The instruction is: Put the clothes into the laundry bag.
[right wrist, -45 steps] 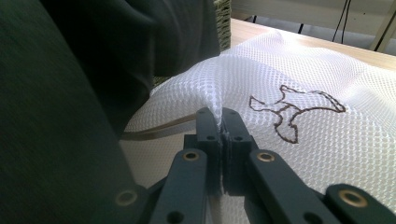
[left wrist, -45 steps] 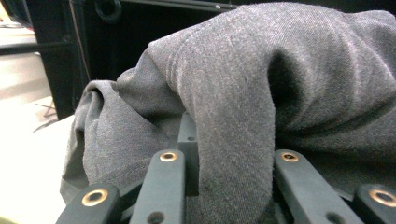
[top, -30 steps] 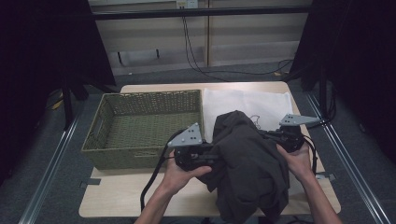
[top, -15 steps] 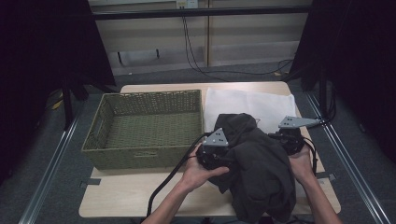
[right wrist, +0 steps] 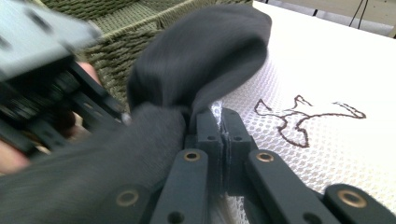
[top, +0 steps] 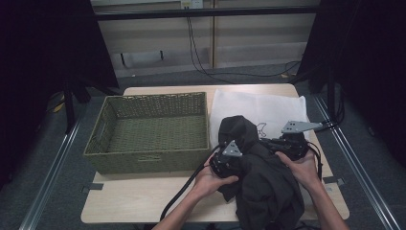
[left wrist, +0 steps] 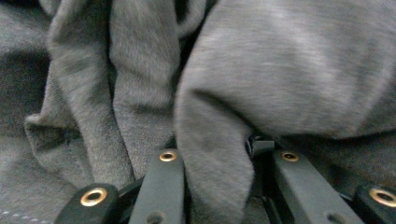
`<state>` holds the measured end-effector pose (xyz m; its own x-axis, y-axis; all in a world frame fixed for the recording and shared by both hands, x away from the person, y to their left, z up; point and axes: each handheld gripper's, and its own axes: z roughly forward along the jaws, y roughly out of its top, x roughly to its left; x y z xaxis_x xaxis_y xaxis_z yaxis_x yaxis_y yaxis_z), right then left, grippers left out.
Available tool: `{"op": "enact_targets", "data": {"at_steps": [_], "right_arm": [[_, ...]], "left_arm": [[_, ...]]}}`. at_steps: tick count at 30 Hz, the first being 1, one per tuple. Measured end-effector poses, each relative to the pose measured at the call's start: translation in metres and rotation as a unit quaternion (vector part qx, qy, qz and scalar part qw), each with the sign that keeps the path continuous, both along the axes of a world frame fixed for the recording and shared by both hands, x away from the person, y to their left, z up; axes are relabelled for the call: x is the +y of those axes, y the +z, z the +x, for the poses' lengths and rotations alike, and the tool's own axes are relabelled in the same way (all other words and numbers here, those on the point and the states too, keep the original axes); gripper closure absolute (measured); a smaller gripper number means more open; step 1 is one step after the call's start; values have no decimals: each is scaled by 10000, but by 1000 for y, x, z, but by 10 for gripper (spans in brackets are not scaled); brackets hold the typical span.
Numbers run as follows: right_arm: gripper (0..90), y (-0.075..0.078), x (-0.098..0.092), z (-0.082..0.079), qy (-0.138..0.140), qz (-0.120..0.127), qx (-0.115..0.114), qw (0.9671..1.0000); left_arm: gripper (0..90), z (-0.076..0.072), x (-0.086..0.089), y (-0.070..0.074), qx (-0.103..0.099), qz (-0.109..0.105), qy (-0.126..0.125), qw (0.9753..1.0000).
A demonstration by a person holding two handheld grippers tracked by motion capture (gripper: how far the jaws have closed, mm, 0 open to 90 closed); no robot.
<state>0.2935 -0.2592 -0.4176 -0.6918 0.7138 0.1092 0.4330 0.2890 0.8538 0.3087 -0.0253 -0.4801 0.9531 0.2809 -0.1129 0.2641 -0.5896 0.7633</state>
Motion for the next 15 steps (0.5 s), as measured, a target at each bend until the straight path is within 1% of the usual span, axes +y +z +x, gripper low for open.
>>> {"op": "enact_targets", "data": {"at_steps": [2, 3, 5, 6, 7, 8, 9, 10, 11, 12, 13, 14, 15], "right_arm": [[887, 2, 2, -1, 5, 9, -20, 10000], [887, 3, 3, -1, -18, -11, -17, 10000], [887, 3, 4, -1, -18, 15, -6, 10000], [887, 3, 5, -1, 8, 10, -3, 10000], [888, 4, 6, -2, 18, 21, 3, 10000], [888, 6, 5, -2, 42, 100, 31, 9999], [889, 9, 6, -3, 85, 129, -3, 9999], [889, 12, 7, -5, 87, 112, -33, 9999], [889, 15, 9, -7, 109, 104, -44, 9999], [889, 20, 11, -9, 121, 96, -100, 9998], [889, 22, 11, -10, 145, 98, -140, 9997], [889, 26, 12, -12, 158, 129, -155, 9997], [889, 29, 11, -14, 174, 181, -178, 9995]], "left_arm": [[739, 0, -1, -3, 7, 18, 120, 9999], [738, 1, -2, -5, 65, -36, 198, 9998], [737, 1, -2, -5, 52, -4, 225, 9997], [737, 1, -3, -6, 21, -8, 274, 9996], [737, 0, -4, -6, -13, 1, 267, 9996], [737, 2, -4, -6, 45, -22, 252, 9997], [737, 4, -4, -6, 99, -58, 258, 9996], [737, 6, -4, -6, 114, -17, 243, 9996], [738, 8, -6, -5, 160, -73, 290, 9994], [738, 9, -6, -4, 136, -14, 337, 9993], [738, 9, -7, -4, 118, -59, 362, 9993], [738, 7, -7, -4, 142, -11, 442, 9989], [737, 7, -8, -4, 178, -43, 488, 9986]]}}
